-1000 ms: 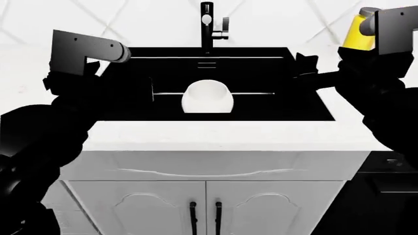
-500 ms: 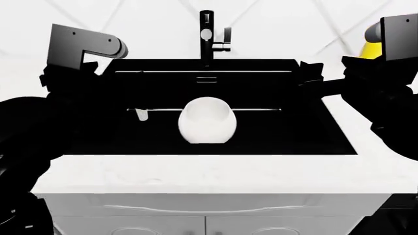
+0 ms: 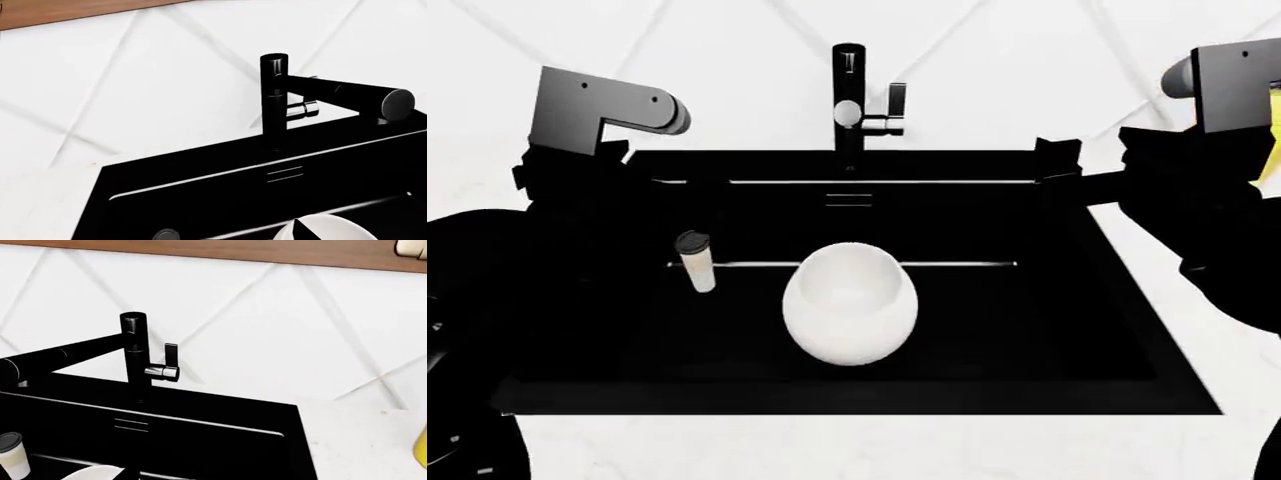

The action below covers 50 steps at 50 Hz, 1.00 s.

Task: Pick the cup and bowl from the sink and place them on the counter for drying.

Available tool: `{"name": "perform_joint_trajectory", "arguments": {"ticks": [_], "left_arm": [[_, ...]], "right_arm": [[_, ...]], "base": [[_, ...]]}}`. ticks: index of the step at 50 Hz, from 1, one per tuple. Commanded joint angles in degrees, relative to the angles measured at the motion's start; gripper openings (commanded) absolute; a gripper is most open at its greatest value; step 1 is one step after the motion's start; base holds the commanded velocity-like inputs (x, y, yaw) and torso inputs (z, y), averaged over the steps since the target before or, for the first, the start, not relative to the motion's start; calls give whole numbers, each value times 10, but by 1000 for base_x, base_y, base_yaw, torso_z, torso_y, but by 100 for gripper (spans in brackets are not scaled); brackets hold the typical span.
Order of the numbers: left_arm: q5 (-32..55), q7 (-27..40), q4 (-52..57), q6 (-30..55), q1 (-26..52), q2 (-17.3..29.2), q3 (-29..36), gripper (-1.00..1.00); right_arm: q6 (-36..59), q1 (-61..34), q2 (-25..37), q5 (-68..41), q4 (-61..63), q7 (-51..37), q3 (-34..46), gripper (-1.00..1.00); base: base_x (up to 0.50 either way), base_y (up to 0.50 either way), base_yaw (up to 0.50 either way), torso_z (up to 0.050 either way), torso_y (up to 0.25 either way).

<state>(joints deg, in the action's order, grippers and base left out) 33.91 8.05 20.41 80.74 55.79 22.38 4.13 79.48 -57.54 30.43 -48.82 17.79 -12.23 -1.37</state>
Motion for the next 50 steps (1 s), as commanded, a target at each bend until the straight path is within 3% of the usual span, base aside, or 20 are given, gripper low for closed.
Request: {"name": "perform_joint_trajectory", "arguments": {"ticks": [1,40,50], "left_arm": [[3,2,-1,-4,-4,3,2,100],[2,4,-16,-34,-29,8,11,100],[3,6,-9,-43,-64,13,5,100]], "right_arm": [[1,6,3,-4,2,-5,5,100],[-9,18,3,-16,-10,-18,28,100],[89,15,-28,-67,-35,-58,30,100]], "base": [[367,0,0,0,0],[278,0,0,0,1],[34,0,0,0,0]]}}
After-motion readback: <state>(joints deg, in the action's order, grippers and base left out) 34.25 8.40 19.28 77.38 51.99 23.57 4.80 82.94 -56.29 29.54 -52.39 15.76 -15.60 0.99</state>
